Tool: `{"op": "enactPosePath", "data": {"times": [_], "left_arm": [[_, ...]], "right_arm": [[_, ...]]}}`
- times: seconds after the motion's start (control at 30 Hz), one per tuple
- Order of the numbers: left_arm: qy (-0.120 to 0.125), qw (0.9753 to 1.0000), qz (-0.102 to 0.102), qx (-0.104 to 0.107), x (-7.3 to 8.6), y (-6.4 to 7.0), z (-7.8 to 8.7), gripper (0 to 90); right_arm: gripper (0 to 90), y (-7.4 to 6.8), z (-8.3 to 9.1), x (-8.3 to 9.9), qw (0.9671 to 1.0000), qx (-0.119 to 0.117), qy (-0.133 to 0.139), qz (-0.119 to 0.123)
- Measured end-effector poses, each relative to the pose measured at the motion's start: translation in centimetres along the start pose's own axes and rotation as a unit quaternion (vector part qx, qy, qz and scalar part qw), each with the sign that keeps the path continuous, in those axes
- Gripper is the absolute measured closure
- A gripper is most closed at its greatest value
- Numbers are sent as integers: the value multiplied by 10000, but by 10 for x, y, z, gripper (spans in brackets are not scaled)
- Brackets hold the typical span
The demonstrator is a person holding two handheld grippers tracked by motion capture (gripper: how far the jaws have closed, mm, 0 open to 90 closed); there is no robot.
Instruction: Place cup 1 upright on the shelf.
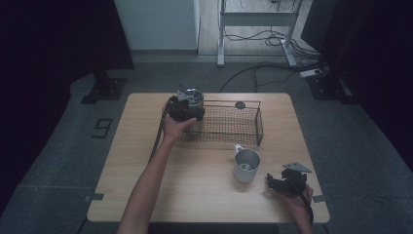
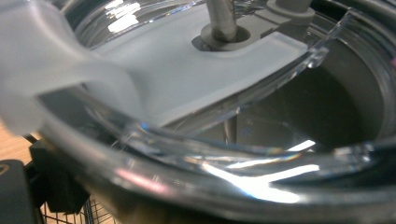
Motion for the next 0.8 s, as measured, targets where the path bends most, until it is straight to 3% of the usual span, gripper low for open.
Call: {"op": "enactPosePath", "data": {"times": [0.37, 0.8], "left_arm": [[-114, 9999, 25, 45, 5, 3, -9, 41], [-144, 9994, 317, 23, 13, 1, -20, 40]], "right_arm": [[95, 0, 0, 0, 10000, 1, 14, -5], [96, 0, 0, 0, 10000, 0, 15, -6]]}}
Point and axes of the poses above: each handheld gripper's, and its own axes: z roughly backward along the jaws, x roughly out of its underside, y roughly to its right, the point moved 3 cm from there along -z, roughly forward along the jaws, and after that the axes turned 7 degrees about -y, right-handed, at the moved point
